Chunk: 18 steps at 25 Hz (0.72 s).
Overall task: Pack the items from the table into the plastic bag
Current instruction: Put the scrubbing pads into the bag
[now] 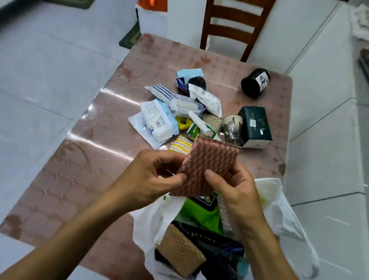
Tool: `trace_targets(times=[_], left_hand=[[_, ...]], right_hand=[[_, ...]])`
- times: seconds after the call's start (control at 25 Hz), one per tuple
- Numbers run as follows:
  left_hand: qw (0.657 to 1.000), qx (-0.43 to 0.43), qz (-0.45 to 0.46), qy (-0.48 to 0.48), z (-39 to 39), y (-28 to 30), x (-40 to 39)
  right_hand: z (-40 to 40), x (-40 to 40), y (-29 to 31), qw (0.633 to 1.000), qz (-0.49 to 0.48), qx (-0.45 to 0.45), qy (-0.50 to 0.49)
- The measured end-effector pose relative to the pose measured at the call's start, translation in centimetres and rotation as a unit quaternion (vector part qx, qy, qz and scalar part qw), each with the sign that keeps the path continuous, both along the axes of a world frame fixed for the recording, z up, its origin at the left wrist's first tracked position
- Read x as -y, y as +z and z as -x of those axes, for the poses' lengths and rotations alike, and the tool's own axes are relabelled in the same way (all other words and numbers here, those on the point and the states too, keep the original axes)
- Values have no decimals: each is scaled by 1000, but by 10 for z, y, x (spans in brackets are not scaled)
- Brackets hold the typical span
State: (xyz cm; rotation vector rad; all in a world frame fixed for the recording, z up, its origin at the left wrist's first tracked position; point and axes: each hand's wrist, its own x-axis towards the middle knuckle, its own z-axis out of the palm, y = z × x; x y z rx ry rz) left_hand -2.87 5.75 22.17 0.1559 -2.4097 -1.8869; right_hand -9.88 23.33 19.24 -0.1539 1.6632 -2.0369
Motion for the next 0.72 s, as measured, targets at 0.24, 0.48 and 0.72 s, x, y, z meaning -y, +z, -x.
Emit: trace_targets(times=[0.24,0.48,0.72], left_hand=[[951,214,218,48,-67,-25,-30],[983,94,-101,118,-41,22,-41],[983,105,-104,105,-13,32,-25]], right_hand=[[-8,-62,-2,984,-108,-129,-58],[1,-49,-49,752,-419,-502,85],[11,-28,-83,679,-573,-449,101]])
